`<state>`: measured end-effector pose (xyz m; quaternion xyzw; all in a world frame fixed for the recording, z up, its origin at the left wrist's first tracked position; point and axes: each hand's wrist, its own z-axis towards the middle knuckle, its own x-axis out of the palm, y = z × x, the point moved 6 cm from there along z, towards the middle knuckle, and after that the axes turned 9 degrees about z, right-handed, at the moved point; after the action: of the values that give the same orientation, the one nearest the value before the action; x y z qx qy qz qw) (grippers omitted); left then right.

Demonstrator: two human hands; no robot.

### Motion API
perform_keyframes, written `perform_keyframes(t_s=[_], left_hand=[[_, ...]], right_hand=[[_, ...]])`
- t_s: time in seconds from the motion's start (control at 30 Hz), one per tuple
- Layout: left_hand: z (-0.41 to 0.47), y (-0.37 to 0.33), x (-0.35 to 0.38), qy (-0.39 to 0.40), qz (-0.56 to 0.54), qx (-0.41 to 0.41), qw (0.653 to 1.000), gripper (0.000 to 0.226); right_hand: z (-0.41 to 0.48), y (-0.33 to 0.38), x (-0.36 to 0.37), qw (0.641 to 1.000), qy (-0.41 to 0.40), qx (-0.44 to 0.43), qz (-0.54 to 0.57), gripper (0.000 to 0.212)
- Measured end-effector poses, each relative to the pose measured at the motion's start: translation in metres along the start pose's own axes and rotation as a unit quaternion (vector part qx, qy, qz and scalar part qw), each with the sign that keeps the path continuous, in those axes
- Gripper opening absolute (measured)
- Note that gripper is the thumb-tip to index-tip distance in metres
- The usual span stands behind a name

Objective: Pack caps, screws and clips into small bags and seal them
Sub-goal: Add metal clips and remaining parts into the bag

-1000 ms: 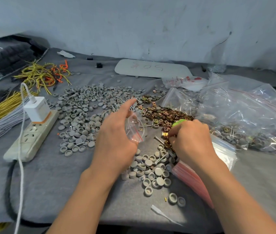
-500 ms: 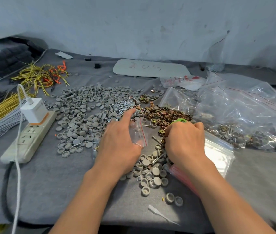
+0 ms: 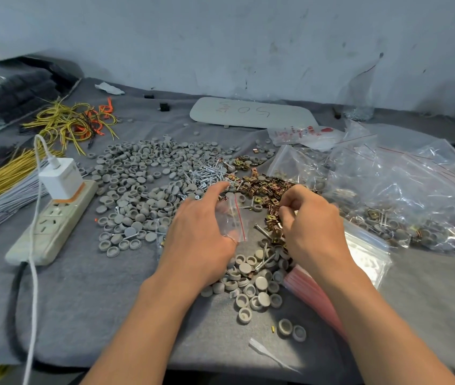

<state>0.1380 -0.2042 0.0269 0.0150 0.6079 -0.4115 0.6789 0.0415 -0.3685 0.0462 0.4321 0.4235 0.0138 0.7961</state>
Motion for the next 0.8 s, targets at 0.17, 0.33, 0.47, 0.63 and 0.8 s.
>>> perform_keyframes(t_s=[0.17,0.33,0.47,0.63,0.8], left_hand=[[0.0,-0.001,-0.001,-0.001,-0.003,0.005,1.0,0.093],[-0.001,-0.002,0.0,0.005,-0.004,0.001,1.0,0.089],[-0.001,-0.002,0.001,0.009,0.0,-0.001,1.0,0.091],[0.0,0.0,0.001,0.003,0.002,-0.003,1.0,0.091],[0.001,0.0,0.001,0.0,0.004,-0.001,1.0,0.089]], right_hand=[[-0.005,-0.003,0.0,0.99,0.013,0.011,0.14,0.026],[-0.005,-0.006,0.001,0.995,0.014,0.017,0.096,0.022],[-0.005,-0.006,0.005,0.998,0.058,0.021,-0.018,0.03],[-0.007,-0.001,0.011,0.979,0.144,0.013,-0.141,0.026],[-0.007,0.002,0.012,0.967,0.168,-0.016,-0.19,0.017]])
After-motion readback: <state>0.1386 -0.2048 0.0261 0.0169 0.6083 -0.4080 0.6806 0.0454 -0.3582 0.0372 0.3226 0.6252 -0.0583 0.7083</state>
